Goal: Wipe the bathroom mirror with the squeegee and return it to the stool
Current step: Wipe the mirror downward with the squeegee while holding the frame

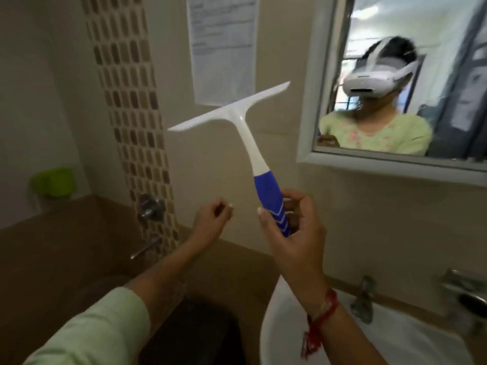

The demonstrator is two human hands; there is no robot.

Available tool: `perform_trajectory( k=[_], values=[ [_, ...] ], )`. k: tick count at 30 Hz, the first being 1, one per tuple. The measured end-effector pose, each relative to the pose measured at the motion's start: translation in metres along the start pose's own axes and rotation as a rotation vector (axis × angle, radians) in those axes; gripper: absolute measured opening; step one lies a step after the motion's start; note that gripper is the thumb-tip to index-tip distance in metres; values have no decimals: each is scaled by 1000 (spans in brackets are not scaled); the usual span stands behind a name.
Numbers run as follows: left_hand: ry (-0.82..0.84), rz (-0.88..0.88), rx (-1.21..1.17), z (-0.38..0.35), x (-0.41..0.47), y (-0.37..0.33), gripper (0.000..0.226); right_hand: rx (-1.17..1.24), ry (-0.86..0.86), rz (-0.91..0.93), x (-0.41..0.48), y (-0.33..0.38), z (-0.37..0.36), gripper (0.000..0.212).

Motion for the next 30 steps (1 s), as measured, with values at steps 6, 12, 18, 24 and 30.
perform_trajectory(
  k=[6,12,18,24,30],
  values=[
    [-150,-234,-98,-31,23,-133,5,-182,-115,128,32,42,109,27],
    [-172,-281,-212,-87,-12,-172,13,-229,-205,84,43,46,183,25],
    [-309,-186,-180,-72,-5,-175,12,-268,-230,103,49,53,218,32],
    [-309,-189,-104,-65,-11,-159,7,-264,-256,64,53,53,228,33],
    [-379,-139,33,-38,4,-149,6,-245,-267,83,62,62,229,28]
  ],
)
Point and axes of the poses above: each hand's wrist, its own x-axis towards the middle knuckle, its own z-axis out of the back of the hand, y = z × x, the point moved 8 cm from there along x, towards the middle knuckle
